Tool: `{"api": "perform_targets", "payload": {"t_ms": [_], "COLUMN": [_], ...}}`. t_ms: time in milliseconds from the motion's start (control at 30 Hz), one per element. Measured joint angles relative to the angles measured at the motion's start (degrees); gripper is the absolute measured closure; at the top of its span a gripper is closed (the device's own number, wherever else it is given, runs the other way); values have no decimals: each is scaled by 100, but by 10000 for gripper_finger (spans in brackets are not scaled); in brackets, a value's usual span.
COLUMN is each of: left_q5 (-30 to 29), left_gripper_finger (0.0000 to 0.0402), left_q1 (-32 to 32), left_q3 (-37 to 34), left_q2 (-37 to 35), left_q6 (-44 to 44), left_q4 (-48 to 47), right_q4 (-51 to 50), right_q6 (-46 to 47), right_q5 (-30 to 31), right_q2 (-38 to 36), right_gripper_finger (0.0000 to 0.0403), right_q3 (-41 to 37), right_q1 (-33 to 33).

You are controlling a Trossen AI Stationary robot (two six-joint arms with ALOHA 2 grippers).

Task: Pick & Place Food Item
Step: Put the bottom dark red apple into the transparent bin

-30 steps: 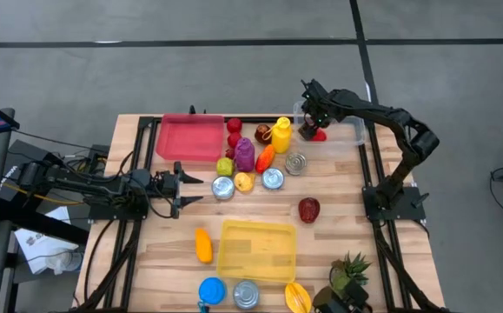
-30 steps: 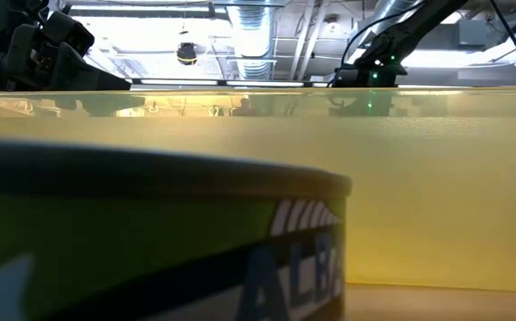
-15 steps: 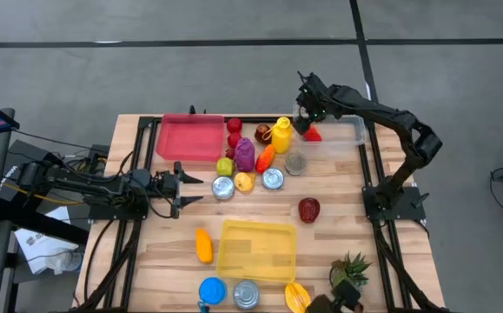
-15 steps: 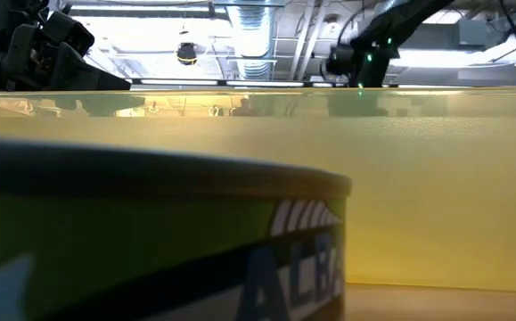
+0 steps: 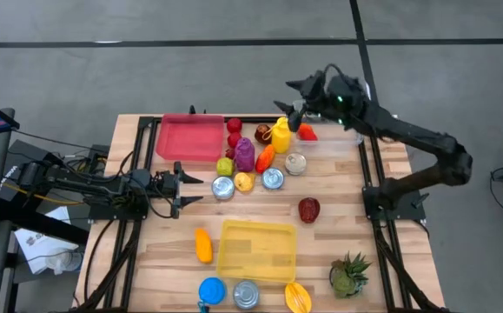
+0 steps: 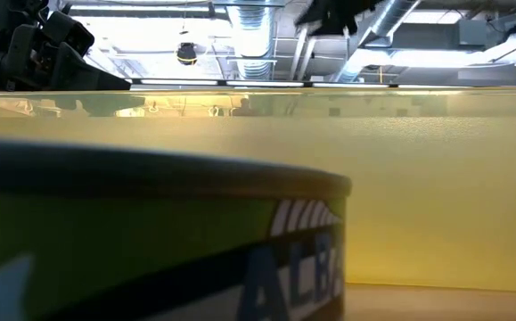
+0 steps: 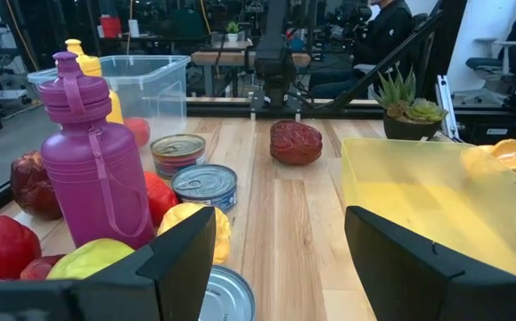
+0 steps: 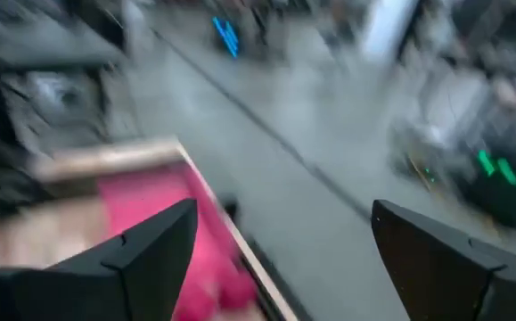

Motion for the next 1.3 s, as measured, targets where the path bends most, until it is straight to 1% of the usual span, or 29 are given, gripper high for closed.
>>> {"api": "perform_targets", "payload": {"t_ms": [67, 133, 333, 400, 467, 567, 700, 833, 933, 1067, 1167, 1300], "left_q5": [0, 0, -2, -2, -2, -2, -2, -2, -2, -2, -2, -2], "left_gripper_finger": [156, 156, 156, 156, 156, 156, 156, 156, 156, 156, 156, 156], "left_q1": [2, 0, 2, 0, 1, 0, 0, 0, 0, 0, 1, 1], "left_q3": [0, 0, 0, 2, 0, 0, 0, 0, 0, 0, 1, 0], "left_q2": [-1, 0, 0, 0, 0, 0, 0, 0, 0, 0, 0, 0], "left_q6": [2, 4, 4, 4, 4, 4, 4, 4, -11, -28, -35, -57], "left_q4": [0, 2, 0, 0, -2, -2, -2, -2, -1, -2, -2, -2], "right_q4": [885, 1850, 5074, 5837, 6163, 6075, 5007, 4365, 3756, 2483, 1656, 974], "right_q6": [-69, -208, -736, -807, -804, -766, -708, -319, 376, 1657, 2507, 3322], "right_q5": [-148, -147, -146, -150, -94, 376, 1238, 1894, 2387, 3034, 3163, 3201], "right_q2": [-124, -206, -182, -198, -228, -368, -435, -449, -447, -445, -443, -390], "right_gripper_finger": [79, 79, 79, 79, 79, 79, 79, 79, 79, 79, 79, 79], "right_q3": [-386, -866, -2595, -3092, -3503, -3883, -4042, -4037, -4034, -3851, -3613, -3375], "right_q1": [270, 579, 1522, 1808, 2053, 2422, 2923, 3379, 3661, 3979, 4183, 4426]}}
